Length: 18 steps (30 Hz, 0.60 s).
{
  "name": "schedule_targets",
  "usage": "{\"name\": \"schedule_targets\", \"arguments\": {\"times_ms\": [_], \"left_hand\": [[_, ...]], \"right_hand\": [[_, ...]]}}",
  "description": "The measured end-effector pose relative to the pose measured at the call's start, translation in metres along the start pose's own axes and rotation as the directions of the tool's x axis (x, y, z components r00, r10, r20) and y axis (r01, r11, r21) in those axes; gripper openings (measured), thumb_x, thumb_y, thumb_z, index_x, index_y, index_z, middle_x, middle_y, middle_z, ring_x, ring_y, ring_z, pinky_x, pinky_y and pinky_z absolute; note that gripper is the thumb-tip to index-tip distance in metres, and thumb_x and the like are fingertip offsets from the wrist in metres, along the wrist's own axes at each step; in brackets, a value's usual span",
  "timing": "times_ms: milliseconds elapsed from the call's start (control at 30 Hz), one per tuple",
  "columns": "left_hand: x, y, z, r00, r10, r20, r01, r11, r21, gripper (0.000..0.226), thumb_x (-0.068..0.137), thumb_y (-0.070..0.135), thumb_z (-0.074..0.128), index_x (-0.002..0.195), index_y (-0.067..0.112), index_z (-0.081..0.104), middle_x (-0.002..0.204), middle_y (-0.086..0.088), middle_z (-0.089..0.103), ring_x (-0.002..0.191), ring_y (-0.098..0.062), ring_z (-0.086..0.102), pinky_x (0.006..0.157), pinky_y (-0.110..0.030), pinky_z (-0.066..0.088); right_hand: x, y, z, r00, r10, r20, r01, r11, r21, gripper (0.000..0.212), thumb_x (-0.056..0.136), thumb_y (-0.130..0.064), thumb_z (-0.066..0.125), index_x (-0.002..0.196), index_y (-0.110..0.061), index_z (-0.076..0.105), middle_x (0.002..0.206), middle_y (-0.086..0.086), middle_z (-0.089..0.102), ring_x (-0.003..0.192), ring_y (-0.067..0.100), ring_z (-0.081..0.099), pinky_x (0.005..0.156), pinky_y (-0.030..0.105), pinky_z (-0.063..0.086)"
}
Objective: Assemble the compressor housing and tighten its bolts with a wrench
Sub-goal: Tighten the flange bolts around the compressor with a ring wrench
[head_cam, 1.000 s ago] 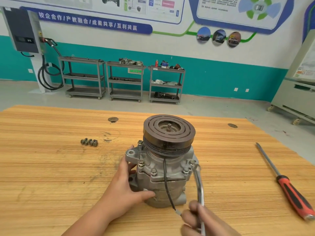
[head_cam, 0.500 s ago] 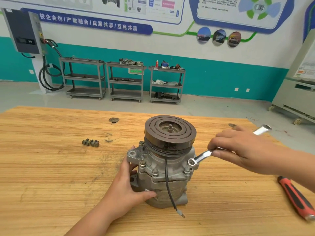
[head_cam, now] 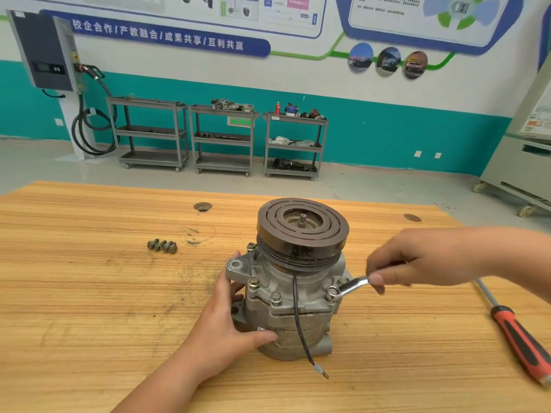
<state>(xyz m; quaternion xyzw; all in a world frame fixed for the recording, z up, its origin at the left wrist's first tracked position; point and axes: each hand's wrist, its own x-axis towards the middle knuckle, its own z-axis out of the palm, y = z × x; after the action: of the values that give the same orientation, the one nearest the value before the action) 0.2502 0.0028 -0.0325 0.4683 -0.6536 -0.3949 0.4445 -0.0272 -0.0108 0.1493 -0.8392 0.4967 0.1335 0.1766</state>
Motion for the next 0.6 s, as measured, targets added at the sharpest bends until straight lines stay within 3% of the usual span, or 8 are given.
{"name": "schedule_targets", "arguments": {"times_ms": [67, 100, 167, 267, 333, 433, 533, 600], "left_hand": [[-0.001, 0.001, 0.001, 1.000, 0.000, 0.000, 0.000, 1.000, 0.003, 0.123, 0.045, 0.056, 0.086, 0.142, 0.047, 0.010, 0.136, 0.023, 0.044, 0.126, 0.004, 0.043, 0.106, -0.023, 0.038], [-0.001, 0.003, 0.001, 1.000, -0.001, -0.001, 0.001, 1.000, 0.012, 0.121, 0.043, 0.059, 0.084, 0.140, 0.049, 0.011, 0.136, 0.021, 0.045, 0.127, 0.001, 0.043, 0.108, -0.029, 0.038], [-0.001, 0.005, 0.001, 1.000, 0.003, -0.001, -0.003, 1.000, 0.015, 0.117, 0.042, 0.060, 0.083, 0.135, 0.056, 0.012, 0.137, 0.020, 0.045, 0.127, 0.000, 0.043, 0.109, -0.032, 0.038], [-0.001, 0.006, 0.002, 1.000, 0.006, -0.011, -0.006, 1.000, 0.016, 0.114, 0.042, 0.059, 0.082, 0.130, 0.065, 0.009, 0.134, 0.025, 0.045, 0.125, 0.006, 0.043, 0.104, -0.023, 0.038], [-0.002, 0.006, 0.002, 1.000, 0.004, -0.011, -0.003, 1.000, 0.020, 0.113, 0.042, 0.059, 0.082, 0.128, 0.068, 0.008, 0.133, 0.027, 0.044, 0.124, 0.009, 0.042, 0.102, -0.020, 0.037], [-0.003, 0.007, 0.001, 1.000, 0.008, -0.016, -0.008, 1.000, 0.016, 0.125, 0.042, 0.058, 0.083, 0.144, 0.045, 0.011, 0.134, 0.017, 0.050, 0.124, 0.000, 0.048, 0.107, -0.034, 0.041], [-0.003, 0.009, 0.002, 1.000, 0.013, -0.016, -0.012, 0.999, 0.032, 0.124, 0.042, 0.058, 0.084, 0.145, 0.029, 0.019, 0.133, 0.005, 0.055, 0.124, -0.011, 0.052, 0.106, -0.044, 0.041], [-0.002, 0.008, 0.003, 1.000, -0.028, -0.013, 0.027, 0.999, -0.017, 0.129, 0.042, 0.064, 0.084, 0.147, 0.026, 0.020, 0.139, 0.000, 0.051, 0.129, -0.019, 0.048, 0.110, -0.043, 0.037]], "right_hand": [[-0.008, -0.004, 0.008, 0.994, 0.036, 0.103, -0.069, 0.939, 0.337, 0.033, 0.076, -0.062, 0.046, 0.076, -0.033, 0.063, 0.056, -0.011, 0.054, 0.050, 0.002, 0.049, 0.053, 0.018, 0.045], [-0.012, -0.008, 0.014, 0.988, 0.025, 0.151, -0.100, 0.854, 0.510, 0.030, 0.078, -0.054, 0.052, 0.074, -0.027, 0.063, 0.053, -0.008, 0.054, 0.046, 0.005, 0.050, 0.048, 0.019, 0.046], [-0.019, -0.016, 0.030, 0.973, -0.028, 0.230, -0.168, 0.597, 0.785, 0.025, 0.083, -0.038, 0.056, 0.072, -0.017, 0.063, 0.052, 0.000, 0.056, 0.040, 0.010, 0.054, 0.041, 0.020, 0.046], [-0.023, -0.037, 0.056, 0.970, -0.098, 0.222, -0.199, 0.200, 0.959, 0.027, 0.086, -0.026, 0.055, 0.065, -0.013, 0.066, 0.055, 0.011, 0.060, 0.041, 0.018, 0.061, 0.037, 0.020, 0.048], [-0.022, -0.058, 0.071, 0.986, -0.065, 0.155, -0.156, -0.017, 0.988, 0.025, 0.079, -0.023, 0.057, 0.060, -0.011, 0.068, 0.056, 0.016, 0.062, 0.043, 0.024, 0.063, 0.034, 0.022, 0.048], [-0.013, -0.092, 0.085, 0.999, 0.040, 0.021, -0.006, -0.347, 0.938, 0.023, 0.070, -0.018, 0.058, 0.055, -0.004, 0.069, 0.058, 0.022, 0.063, 0.044, 0.029, 0.064, 0.031, 0.026, 0.047], [0.001, -0.119, 0.091, 0.990, 0.096, -0.108, 0.144, -0.670, 0.728, 0.025, 0.068, -0.015, 0.055, 0.057, 0.003, 0.067, 0.061, 0.027, 0.064, 0.046, 0.034, 0.065, 0.027, 0.030, 0.045], [0.012, -0.135, 0.091, 0.976, 0.112, -0.185, 0.198, -0.805, 0.559, 0.029, 0.069, -0.016, 0.053, 0.058, 0.007, 0.067, 0.069, 0.030, 0.066, 0.053, 0.038, 0.067, 0.030, 0.035, 0.048]]}}
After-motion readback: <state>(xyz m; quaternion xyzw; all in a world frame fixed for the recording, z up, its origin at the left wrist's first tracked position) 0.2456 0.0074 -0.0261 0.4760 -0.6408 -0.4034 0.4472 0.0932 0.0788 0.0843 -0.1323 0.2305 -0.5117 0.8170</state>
